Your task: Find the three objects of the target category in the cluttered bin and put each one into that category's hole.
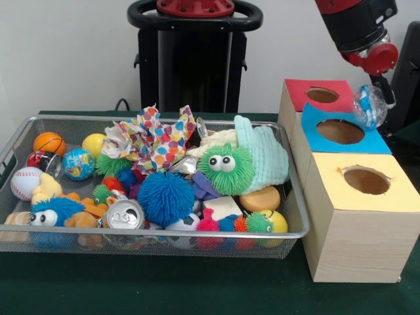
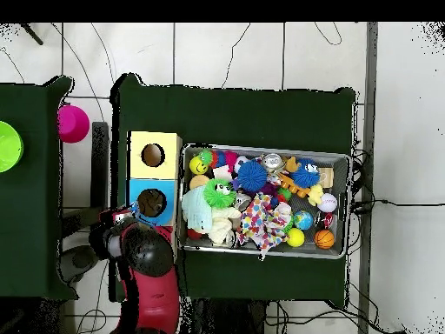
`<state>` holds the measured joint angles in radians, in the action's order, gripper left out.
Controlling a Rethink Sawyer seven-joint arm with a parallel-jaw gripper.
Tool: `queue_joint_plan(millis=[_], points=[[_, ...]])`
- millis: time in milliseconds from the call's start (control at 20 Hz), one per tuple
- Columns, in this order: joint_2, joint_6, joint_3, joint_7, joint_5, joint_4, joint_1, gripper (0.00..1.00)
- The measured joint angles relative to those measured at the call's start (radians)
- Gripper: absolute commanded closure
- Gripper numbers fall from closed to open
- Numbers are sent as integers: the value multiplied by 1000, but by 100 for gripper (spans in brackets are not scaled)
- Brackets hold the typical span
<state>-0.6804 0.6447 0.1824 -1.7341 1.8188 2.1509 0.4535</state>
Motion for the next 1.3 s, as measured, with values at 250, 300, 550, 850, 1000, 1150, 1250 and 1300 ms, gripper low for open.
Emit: queue_joint_plan(millis=[250,300,550,850,1000,1150,1250,1300], points=[[29,16,1,26,41,-12,22,100],[34,24,1,36,41,-13,20,100],[52,74,4,104,37,-17,-2,100],[57,117,11,159,-28,-20,-62,100],[52,115,24,160,-98,-20,-111,100],[46,115,36,160,-162,-19,-151,100],[40,115,46,160,-208,-18,-177,100],[33,115,52,160,-239,-17,-192,100]])
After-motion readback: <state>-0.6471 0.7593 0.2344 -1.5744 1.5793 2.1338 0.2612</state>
